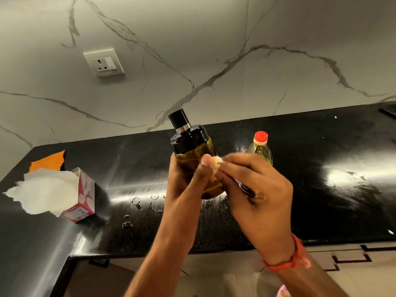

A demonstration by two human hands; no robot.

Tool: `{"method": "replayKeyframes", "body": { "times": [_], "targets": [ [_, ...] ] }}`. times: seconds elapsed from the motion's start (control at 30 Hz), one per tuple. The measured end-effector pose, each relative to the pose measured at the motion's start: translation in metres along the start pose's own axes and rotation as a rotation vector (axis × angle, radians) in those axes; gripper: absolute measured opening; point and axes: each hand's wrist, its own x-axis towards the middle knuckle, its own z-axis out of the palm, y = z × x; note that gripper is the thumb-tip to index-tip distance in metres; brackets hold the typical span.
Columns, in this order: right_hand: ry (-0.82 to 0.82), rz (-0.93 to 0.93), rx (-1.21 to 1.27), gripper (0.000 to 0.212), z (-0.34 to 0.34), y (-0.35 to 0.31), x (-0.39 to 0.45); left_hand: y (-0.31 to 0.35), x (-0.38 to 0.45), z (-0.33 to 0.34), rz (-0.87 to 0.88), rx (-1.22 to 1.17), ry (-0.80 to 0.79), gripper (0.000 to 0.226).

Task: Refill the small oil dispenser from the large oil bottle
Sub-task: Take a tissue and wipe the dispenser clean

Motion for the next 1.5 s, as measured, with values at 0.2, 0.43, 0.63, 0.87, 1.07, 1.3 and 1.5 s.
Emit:
{"method": "replayKeyframes", "body": {
  "times": [0.2,0.43,0.63,0.87,1.07,1.3,1.5],
  "targets": [
    [-0.044,0.102,-0.065,0.012,0.002,0.009,0.021,0.005,0.001,0.003,0.058,-0.061,-0.008,0.036],
    [-0.037,0.013,-0.014,0.028,0.003,-0.003,0.002,0.004,0.004,-0.004,0.073,0.016,0.006,0.039],
    [-0.014,0.095,0.000,0.015,0.003,0.011,0.026,-0.003,0.007,0.001,0.093,-0.002,0.030,0.036],
    [-0.068,0.032,0.000,0.014,0.006,0.000,0.019,-0.001,0.016,-0.004,0.114,0.057,0.063,0.029],
    [-0.028,0.073,-0.009,0.015,0.007,0.010,0.032,-0.001,0.016,0.001,0.102,0.045,0.067,0.043],
    [0.009,0.095,-0.060,0.014,0.006,0.018,0.036,-0.002,0.018,0.002,0.103,0.072,0.078,0.047],
    [-0.052,0.002,-0.017,0.015,0.006,0.003,0.019,0.000,0.023,0.001,0.104,0.049,0.099,0.034]
  ]
}}
